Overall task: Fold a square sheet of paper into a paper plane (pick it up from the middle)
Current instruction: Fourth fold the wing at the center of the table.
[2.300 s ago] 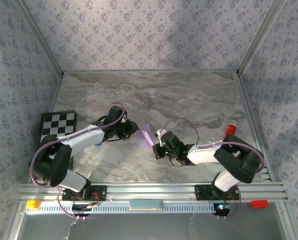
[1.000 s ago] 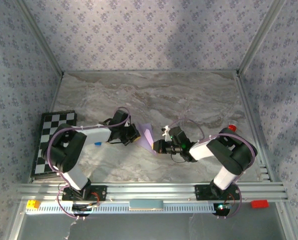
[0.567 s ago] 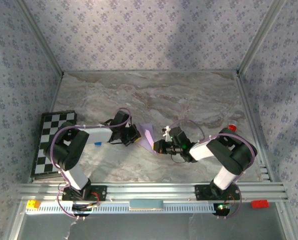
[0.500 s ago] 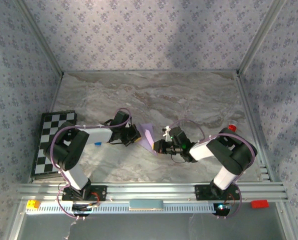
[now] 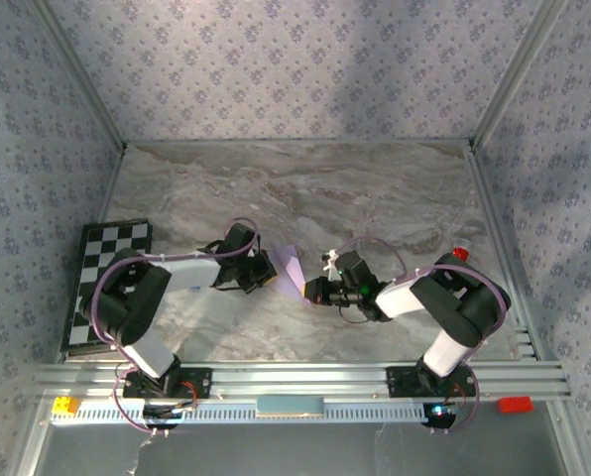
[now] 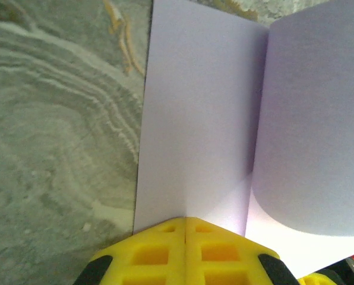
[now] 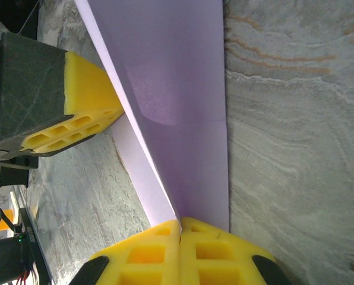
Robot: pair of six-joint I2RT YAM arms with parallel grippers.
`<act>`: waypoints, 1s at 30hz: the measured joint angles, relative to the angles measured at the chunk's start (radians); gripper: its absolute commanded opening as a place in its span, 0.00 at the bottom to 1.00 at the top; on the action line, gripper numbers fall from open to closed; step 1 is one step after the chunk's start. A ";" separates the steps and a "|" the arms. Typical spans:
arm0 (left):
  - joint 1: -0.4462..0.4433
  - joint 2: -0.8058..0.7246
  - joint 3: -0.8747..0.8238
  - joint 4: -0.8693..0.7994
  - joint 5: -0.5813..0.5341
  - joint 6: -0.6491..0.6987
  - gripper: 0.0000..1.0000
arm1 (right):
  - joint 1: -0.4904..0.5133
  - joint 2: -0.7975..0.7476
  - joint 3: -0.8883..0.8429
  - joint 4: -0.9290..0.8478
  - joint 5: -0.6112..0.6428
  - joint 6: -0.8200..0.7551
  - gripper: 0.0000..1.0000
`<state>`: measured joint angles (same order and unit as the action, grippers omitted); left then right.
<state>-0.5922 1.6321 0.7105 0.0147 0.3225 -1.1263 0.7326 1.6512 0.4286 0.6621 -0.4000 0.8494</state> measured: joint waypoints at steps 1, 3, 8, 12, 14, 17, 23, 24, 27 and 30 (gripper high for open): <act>-0.002 -0.002 0.000 -0.003 -0.002 0.000 0.01 | 0.000 0.001 0.003 -0.005 -0.003 0.000 0.00; -0.005 -0.002 0.000 -0.005 -0.002 0.000 0.01 | 0.001 0.004 0.008 -0.009 -0.008 0.000 0.00; -0.006 -0.002 0.000 -0.005 -0.006 0.002 0.03 | 0.000 0.008 0.018 -0.027 -0.013 0.000 0.00; -0.006 -0.011 0.000 -0.017 -0.013 0.020 0.07 | 0.000 0.008 0.019 -0.030 -0.013 0.000 0.00; -0.006 -0.027 0.000 -0.027 -0.022 0.034 0.10 | 0.000 0.010 0.019 -0.030 -0.013 0.000 0.00; -0.006 -0.064 0.000 -0.036 -0.026 0.059 0.11 | -0.002 0.011 0.019 -0.029 -0.017 0.001 0.00; -0.025 -0.106 0.008 0.023 0.024 0.099 0.06 | -0.006 0.012 0.019 -0.027 -0.025 0.004 0.00; -0.029 -0.104 0.011 0.039 0.043 0.102 0.06 | -0.007 0.013 0.019 -0.027 -0.026 0.005 0.00; -0.034 -0.078 0.023 0.090 0.092 0.105 0.06 | -0.009 0.015 0.019 -0.024 -0.029 0.009 0.00; -0.039 -0.037 0.031 0.126 0.119 0.102 0.06 | -0.012 0.017 0.019 -0.021 -0.035 0.012 0.00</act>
<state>-0.6308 1.5951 0.7410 0.1410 0.4419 -1.0241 0.7208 1.6684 0.4480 0.6407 -0.4347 0.8616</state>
